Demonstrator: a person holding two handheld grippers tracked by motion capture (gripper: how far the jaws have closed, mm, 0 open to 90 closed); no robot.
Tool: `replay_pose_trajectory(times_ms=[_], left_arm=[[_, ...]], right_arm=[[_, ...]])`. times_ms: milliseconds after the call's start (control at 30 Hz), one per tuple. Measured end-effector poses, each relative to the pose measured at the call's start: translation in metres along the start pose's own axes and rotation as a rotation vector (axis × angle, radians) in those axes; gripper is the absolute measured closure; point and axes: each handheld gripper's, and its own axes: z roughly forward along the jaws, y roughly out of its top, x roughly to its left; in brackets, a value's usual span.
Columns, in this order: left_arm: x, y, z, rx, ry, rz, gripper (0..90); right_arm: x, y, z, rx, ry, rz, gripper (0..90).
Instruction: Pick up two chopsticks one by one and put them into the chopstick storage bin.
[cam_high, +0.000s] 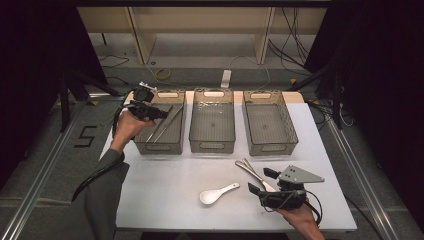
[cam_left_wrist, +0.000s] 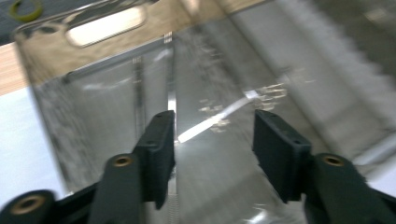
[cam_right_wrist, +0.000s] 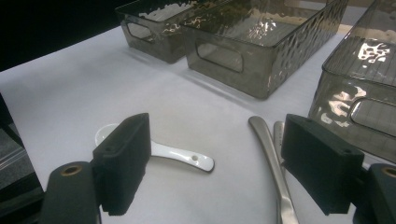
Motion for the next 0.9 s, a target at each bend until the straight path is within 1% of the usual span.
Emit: replay_pose_trajectory(times_ms=[100,167,200,233,267,300,333,400,467,533,600,667,733,800,900], left_arm=[[-0.014,-0.007,-0.011,-0.017,-0.014,0.024,38.1],[-0.018,-0.013,-0.015,-0.037,-0.032,0.012,35.4],[-0.021,-0.019,-0.018,-0.055,-0.048,0.009,34.4],[-0.024,-0.025,-0.017,-0.077,-0.074,0.002,34.1],[-0.025,-0.027,-0.016,-0.051,-0.086,0.008,34.1],[-0.028,-0.029,-0.014,-0.022,-0.062,0.039,32.6],[-0.03,-0.031,-0.014,-0.035,-0.053,0.044,31.7],[-0.034,-0.034,-0.014,-0.042,-0.079,0.052,31.4],[-0.039,-0.035,-0.014,-0.044,-0.082,0.058,29.5],[-0.045,-0.038,-0.014,-0.034,-0.103,0.072,26.0],[-0.052,-0.041,-0.013,-0.029,-0.103,0.086,25.4],[-0.058,-0.044,-0.012,-0.014,-0.104,0.108,24.9],[-0.061,-0.048,-0.012,-0.011,-0.1,0.113,23.9],[-0.063,-0.054,-0.013,-0.02,-0.101,0.115,22.9],[-0.065,-0.063,-0.015,-0.055,-0.115,0.108,21.9]], right_arm=[[0.0,0.0,0.0,0.002,0.0,0.001,25.2],[0.001,0.0,0.001,0.003,0.0,-0.002,25.2],[0.001,0.0,0.001,0.006,0.0,-0.004,25.1],[0.001,0.0,0.001,0.007,0.0,-0.006,25.1],[0.001,0.0,0.001,0.009,0.0,-0.008,25.1],[0.001,0.001,0.001,0.007,0.002,-0.007,25.1],[0.002,0.001,0.001,0.004,0.005,-0.007,25.1],[0.002,0.0,0.001,0.01,0.006,-0.016,25.0],[0.002,0.001,0.001,0.008,0.01,-0.011,25.0],[0.002,0.001,0.001,0.009,0.008,-0.015,25.0],[0.001,0.001,0.0,0.008,0.007,-0.013,25.0],[0.001,0.001,0.0,0.007,0.008,-0.011,25.0],[0.001,0.001,0.0,0.01,0.01,-0.012,25.0],[0.001,0.0,0.0,0.011,0.01,-0.012,25.0],[0.001,0.0,0.0,0.012,0.008,-0.012,25.0]])
